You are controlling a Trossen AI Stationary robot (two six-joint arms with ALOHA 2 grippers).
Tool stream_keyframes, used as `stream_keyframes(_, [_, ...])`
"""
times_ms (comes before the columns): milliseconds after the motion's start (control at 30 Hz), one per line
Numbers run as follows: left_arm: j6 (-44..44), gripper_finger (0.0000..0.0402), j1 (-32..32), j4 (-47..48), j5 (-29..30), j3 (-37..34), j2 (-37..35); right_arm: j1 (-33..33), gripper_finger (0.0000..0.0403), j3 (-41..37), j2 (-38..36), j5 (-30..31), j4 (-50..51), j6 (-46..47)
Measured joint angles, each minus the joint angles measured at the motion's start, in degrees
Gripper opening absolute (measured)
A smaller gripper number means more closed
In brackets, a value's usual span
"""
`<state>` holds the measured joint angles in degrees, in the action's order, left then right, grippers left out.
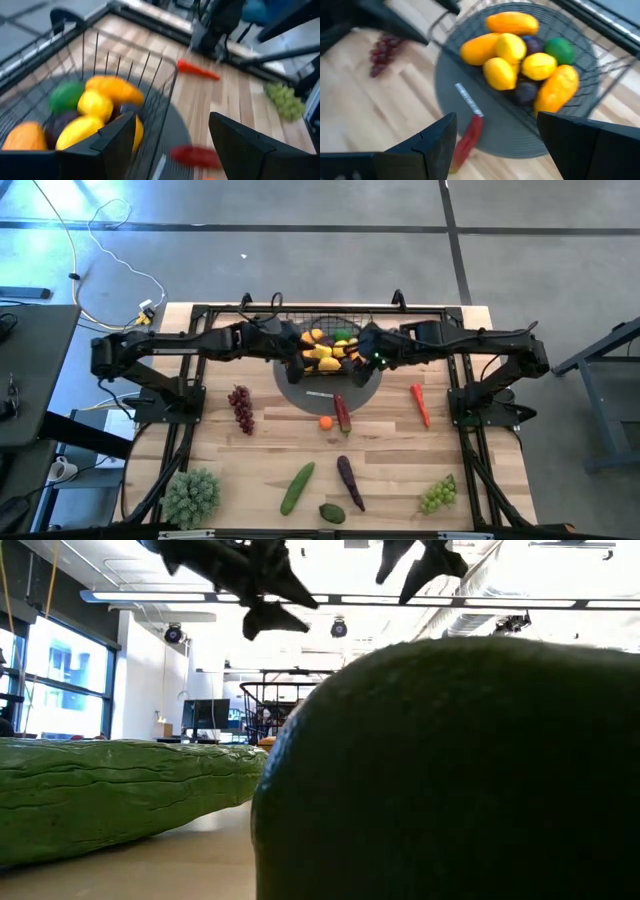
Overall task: Build produce basket
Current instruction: Put the orange into the black wire basket
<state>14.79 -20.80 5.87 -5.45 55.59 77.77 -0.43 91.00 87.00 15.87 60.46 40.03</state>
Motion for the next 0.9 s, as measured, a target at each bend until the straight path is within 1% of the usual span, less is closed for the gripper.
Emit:
stream_keyframes(133, [-0.02, 0.0243, 1.61, 9.44, 1.04, 0.00, -3.94, 2.71, 0.0257, 0.00, 0.02, -0.02, -2.51, 0.00])
stream_keyframes(233, [-0.02, 0.0243, 3.64, 14.51, 2.23, 0.00, -5.93, 4.47, 0.0257, 0.02, 0.60, -0.02, -4.42, 0.13])
stream_keyframes(467, [-0.93, 0.0243, 8.58, 25.23, 3.64, -0.02, -9.95, 7.55, 0.0257, 0.02, 5.02, -1.32, -5.57, 6.91])
stream_keyframes(667, [-1.51, 0.0243, 11.48, 29.24, 6.17, 0.00, -13.00, 8.93, 0.0257, 0.02, 10.05, -3.52, -6.53, 11.18])
stream_keyframes(900, [-1.51, 0.0243, 12.29, 31.43, 7.85, -0.02, -15.31, 9.49, 0.0257, 0.02, 15.22, -4.59, -9.42, 15.05])
